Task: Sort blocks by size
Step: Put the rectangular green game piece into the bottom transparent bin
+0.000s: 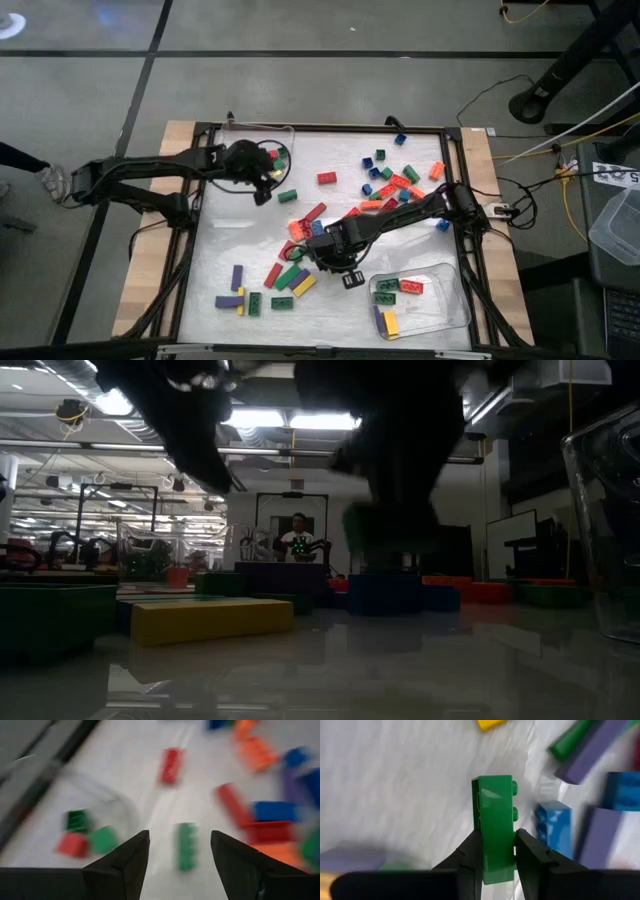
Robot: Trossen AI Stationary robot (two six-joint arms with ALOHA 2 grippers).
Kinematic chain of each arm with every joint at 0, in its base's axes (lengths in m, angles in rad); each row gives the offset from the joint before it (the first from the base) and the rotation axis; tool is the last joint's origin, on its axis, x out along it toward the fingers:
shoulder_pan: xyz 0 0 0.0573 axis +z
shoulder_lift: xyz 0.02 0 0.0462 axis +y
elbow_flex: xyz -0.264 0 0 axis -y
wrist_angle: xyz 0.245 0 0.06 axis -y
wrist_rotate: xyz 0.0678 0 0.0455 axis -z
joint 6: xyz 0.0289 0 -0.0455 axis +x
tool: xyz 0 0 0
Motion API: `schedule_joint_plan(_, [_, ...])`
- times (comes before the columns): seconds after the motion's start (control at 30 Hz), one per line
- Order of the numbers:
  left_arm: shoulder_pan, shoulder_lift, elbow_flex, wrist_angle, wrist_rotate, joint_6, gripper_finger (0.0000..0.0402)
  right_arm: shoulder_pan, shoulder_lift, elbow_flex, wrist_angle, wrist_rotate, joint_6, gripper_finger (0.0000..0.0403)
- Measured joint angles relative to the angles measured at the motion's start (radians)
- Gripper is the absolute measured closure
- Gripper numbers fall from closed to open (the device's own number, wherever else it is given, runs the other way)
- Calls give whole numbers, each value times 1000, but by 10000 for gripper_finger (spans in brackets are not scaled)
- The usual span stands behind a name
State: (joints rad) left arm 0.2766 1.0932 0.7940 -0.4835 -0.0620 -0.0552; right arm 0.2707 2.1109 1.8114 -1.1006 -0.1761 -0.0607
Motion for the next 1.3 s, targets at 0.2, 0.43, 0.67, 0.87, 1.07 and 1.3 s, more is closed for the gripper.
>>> schedule_joint_plan(0.2, [-134, -57, 0, -4, 135, -78, 220, 13, -1, 205, -245, -16, 7, 317])
schedule_joint_plan(0.43, [-306, -57, 0, -8, 171, -104, 224, 85, -4, 335, -476, -45, 113, 313])
schedule_joint_plan(0.67, [-423, -57, 0, -5, 171, -169, 224, 219, -18, 335, -470, -44, 281, 314])
schedule_joint_plan(0.87, [-508, -57, 0, -5, 171, -254, 224, 349, -18, 334, -471, 76, 460, 313])
schedule_joint_plan(1.07, [-616, -57, 0, -5, 170, -403, 224, 459, -17, 334, -471, 177, 648, 312])
schedule_joint_plan(1.3, [-767, -57, 0, -6, 167, -636, 224, 543, -17, 334, -471, 290, 684, 311])
